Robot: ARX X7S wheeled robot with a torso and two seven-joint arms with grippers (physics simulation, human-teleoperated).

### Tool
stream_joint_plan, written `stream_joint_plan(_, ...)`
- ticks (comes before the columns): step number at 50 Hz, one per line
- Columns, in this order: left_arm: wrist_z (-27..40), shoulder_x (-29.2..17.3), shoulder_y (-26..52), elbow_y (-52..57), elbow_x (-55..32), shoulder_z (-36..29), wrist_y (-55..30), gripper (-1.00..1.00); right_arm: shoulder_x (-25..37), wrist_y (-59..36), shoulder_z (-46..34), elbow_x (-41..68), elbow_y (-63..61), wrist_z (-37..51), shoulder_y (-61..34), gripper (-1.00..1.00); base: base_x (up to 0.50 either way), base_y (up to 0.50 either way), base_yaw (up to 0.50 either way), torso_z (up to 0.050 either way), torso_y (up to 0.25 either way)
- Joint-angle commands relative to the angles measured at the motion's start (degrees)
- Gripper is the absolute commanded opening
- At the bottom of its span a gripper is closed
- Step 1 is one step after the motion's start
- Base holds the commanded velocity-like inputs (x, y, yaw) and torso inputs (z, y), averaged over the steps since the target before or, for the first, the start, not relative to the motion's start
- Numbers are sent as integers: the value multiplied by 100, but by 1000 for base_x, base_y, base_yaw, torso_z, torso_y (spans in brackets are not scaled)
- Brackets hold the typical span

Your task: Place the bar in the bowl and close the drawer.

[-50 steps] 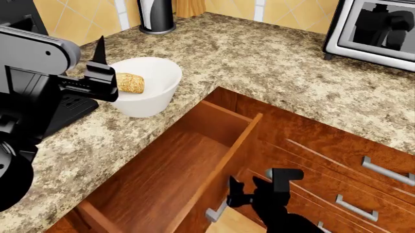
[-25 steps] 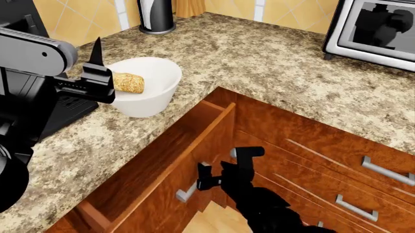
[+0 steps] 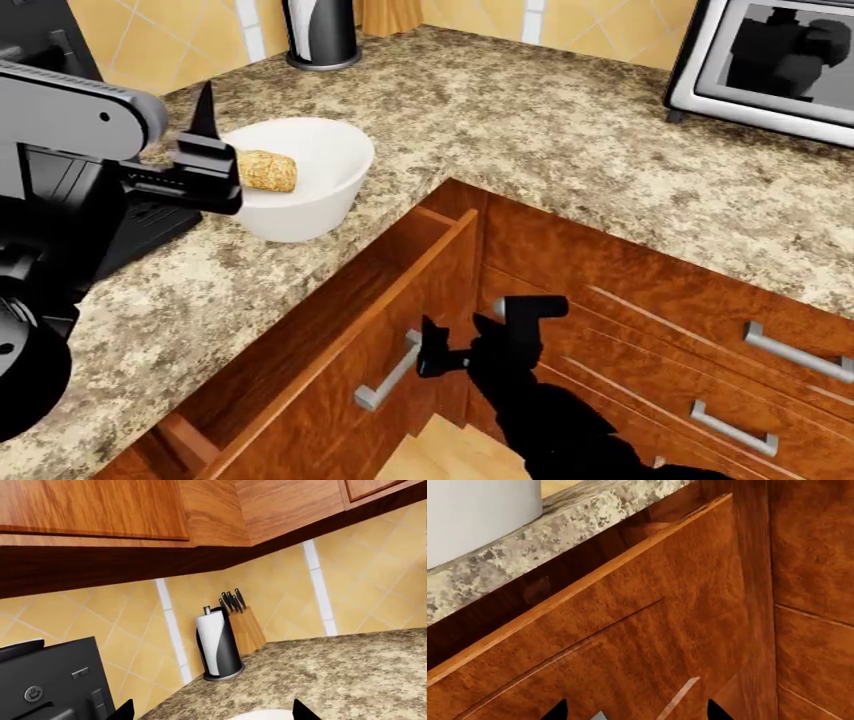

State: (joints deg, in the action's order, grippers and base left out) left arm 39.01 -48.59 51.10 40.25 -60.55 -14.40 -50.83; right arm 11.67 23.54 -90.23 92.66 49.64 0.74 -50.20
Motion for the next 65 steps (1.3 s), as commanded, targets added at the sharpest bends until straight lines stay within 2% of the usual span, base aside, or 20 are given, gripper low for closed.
stream_joint_plan(1, -54, 124, -38, -78, 186, -106, 131, 100, 1763, 1100, -234, -909, -3002, 2075, 61, 100, 0, 0, 0, 0, 0)
stream_joint_plan(9, -49, 237, -60, -92, 259, -203, 177, 100, 2605, 1520, -258, -1904, -4403, 3405, -74, 100, 0, 0, 0, 0, 0)
stream_joint_plan(15, -149, 596, -59, -153, 558, -517, 355, 100, 3256, 1758, -140, -3239, -5518, 4872, -153, 100, 0, 0, 0, 0, 0)
stream_joint_plan(21, -282, 1028, 1, -274, 854, -845, 574, 100, 3968, 1374, 35, -4509, -6718, 6468, -262, 100, 0, 0, 0, 0, 0)
stream_joint_plan(33, -963, 2124, 179, -1174, 1644, -1931, 1082, 100, 4955, 511, 384, -5560, -8350, 8225, -489, 100, 0, 0, 0, 0, 0)
stream_joint_plan(47, -1605, 3129, 324, -2394, 2148, -2619, 1746, 100, 5261, 291, 611, -5830, -8812, 8546, -512, 100, 0, 0, 0, 0, 0)
stream_joint_plan(53, -1838, 3438, 274, -2896, 2239, -2772, 2030, 100, 5622, 150, 774, -6048, -9230, 8821, -438, 100, 0, 0, 0, 0, 0)
stream_joint_plan(65, -2495, 4432, 94, -4861, 2506, -2987, 3169, 100, 5672, 25, 1110, -6108, -9407, 8746, -186, 100, 0, 0, 0, 0, 0)
